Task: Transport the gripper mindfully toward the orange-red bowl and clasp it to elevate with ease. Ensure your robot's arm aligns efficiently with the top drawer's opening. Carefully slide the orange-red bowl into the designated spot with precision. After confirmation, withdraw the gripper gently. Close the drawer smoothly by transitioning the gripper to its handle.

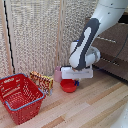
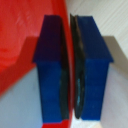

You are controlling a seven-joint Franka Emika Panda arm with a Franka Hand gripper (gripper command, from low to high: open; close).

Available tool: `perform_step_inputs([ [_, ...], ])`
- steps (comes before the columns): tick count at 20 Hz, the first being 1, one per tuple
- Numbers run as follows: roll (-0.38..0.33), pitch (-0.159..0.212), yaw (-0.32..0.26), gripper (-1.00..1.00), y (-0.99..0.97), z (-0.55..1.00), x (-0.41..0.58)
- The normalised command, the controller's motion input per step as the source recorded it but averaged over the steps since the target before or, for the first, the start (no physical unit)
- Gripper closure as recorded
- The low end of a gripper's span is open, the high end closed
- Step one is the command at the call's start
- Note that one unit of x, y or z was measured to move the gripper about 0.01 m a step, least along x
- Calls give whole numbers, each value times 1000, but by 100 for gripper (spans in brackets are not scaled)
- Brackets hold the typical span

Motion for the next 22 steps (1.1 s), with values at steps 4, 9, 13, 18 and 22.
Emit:
perform_step_inputs([
  [4,46,4,26,100,-36,730,255],
  [9,26,13,37,100,0,773,308],
  [13,18,2,46,100,-19,786,295],
  [18,14,-6,42,100,-70,788,272],
  [22,0,0,15,100,-106,859,314],
])
